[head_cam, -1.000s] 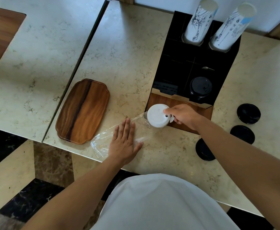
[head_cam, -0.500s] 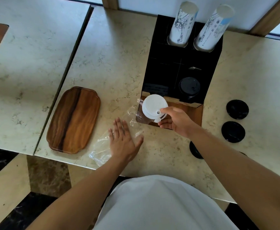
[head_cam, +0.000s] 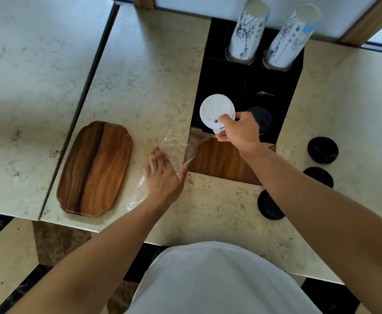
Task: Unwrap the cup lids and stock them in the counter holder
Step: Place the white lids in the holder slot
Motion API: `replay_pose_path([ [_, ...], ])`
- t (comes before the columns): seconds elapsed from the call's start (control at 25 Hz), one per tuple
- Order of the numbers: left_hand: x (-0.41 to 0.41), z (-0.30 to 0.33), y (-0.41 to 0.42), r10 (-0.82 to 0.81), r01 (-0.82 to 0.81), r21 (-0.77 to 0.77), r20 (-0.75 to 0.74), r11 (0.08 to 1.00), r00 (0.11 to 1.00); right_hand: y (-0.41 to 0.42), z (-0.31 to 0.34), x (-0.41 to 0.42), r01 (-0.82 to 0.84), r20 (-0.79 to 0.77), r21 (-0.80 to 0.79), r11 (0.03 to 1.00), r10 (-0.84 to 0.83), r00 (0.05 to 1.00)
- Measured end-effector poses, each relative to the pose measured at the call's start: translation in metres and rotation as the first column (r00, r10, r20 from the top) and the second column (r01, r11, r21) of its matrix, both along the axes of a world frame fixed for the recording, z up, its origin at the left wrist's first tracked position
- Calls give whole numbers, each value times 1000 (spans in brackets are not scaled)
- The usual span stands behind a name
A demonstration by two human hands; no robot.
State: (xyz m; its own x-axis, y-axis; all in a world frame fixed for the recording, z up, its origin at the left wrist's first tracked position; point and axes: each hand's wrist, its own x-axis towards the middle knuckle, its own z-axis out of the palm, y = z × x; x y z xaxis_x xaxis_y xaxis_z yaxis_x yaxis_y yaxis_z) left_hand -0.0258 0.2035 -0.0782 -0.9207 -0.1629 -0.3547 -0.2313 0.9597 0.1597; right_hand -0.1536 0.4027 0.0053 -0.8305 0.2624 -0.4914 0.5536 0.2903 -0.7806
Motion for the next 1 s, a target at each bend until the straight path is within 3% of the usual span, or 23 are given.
replay_pose_path([
  [0.16, -5, -2, -1, -3, 3, -14, -15, 1000, 1000, -17, -1, -13, 14, 45, 93, 996, -18, 999],
  [0.32, -8, -5, -3, -39, 39, -11, -8, 999, 999, -32, -2, -31, -75, 103, 224, 972, 53, 993],
  [0.44, -7, -6, -4, -52, 52, -2, -37, 999, 998, -37, -4, -40, -109, 181, 197, 974, 73, 981],
  [0.68, -5, -10, -4, -53, 53, 9, -67, 999, 996, -38, -5, -60, -16, 320, 90, 996, -14, 947],
  [1.0, -5, -9, -4, -56, 56, 2, -76, 998, 996, -29, 0, -61, -293, 308, 272, 917, 206, 929],
])
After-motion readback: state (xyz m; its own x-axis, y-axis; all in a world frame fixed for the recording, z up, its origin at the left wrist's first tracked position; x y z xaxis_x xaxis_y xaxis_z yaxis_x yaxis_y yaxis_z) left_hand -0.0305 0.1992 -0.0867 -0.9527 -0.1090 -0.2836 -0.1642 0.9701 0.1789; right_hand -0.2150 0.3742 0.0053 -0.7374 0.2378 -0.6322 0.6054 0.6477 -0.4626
